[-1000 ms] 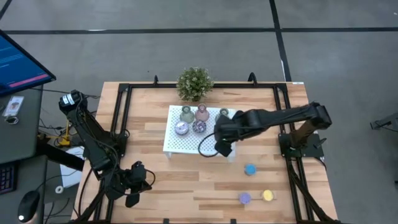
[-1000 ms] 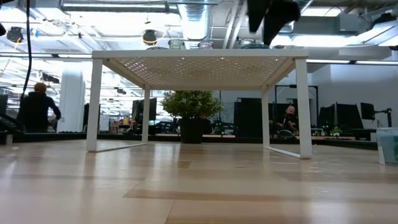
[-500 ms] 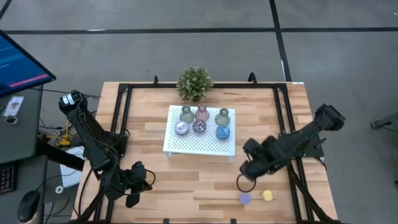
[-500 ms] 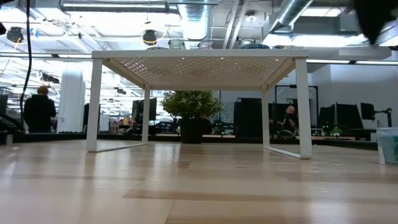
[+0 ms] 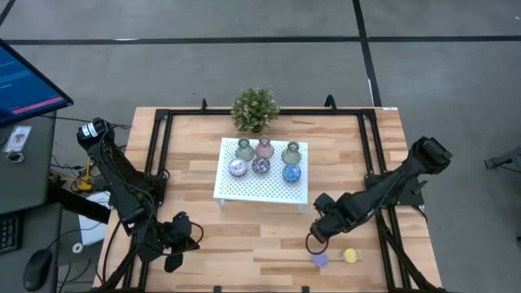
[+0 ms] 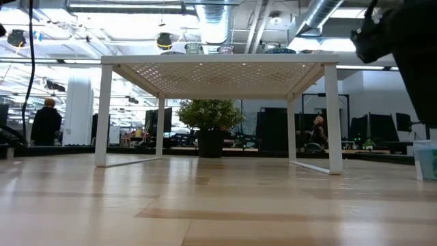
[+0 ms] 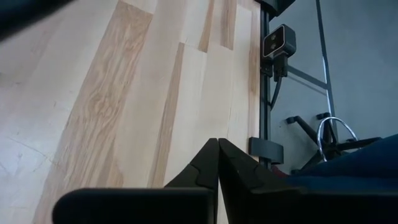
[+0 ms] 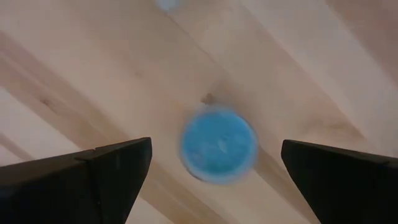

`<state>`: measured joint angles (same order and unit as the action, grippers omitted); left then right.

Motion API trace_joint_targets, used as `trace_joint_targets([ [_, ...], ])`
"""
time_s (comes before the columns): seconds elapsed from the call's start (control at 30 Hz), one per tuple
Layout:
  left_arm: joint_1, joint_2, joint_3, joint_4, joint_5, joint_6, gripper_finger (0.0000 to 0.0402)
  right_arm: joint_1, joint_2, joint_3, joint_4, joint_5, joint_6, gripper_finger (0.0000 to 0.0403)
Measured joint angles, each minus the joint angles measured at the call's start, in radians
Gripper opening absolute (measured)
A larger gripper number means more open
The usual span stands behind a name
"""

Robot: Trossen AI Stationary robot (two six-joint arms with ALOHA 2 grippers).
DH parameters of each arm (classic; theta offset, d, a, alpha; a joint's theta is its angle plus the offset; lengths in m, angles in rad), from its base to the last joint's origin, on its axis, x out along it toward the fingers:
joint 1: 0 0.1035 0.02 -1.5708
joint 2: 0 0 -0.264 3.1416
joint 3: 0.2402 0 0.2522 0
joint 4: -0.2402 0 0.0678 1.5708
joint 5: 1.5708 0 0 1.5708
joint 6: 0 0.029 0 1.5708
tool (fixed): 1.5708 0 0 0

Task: Pick & Place candle stick holders
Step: Put the blue candle on the shelf

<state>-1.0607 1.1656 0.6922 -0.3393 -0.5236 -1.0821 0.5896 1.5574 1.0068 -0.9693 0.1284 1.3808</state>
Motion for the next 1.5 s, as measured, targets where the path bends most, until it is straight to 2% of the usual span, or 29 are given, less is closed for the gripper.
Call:
trace_joint_targets([
  [0.27, 0.000, 0.000, 0.000, 0.011, 0.000, 0.000, 0.0007, -0.002, 0.007, -0.093, 0.114, -0.031, 0.014, 0.0350],
  [0.83, 0.000, 0.000, 0.000, 0.013, 0.000, 0.000, 0.0006, -0.010, 0.086, -0.098, 0.171, -0.079, -0.081, 0.0319],
  [1.23, 0.000, 0.000, 0.000, 0.012, 0.000, 0.003, 0.0008, -0.010, 0.077, -0.097, 0.168, -0.079, -0.083, 0.0219],
  [1.37, 0.000, 0.000, 0.000, 0.012, 0.000, 0.003, 0.0008, -0.010, 0.077, -0.097, 0.169, -0.080, -0.097, 0.0218],
  [1.5, 0.000, 0.000, 0.000, 0.012, 0.000, 0.003, 0.0005, -0.010, 0.078, -0.091, 0.164, -0.085, -0.099, 0.0242],
])
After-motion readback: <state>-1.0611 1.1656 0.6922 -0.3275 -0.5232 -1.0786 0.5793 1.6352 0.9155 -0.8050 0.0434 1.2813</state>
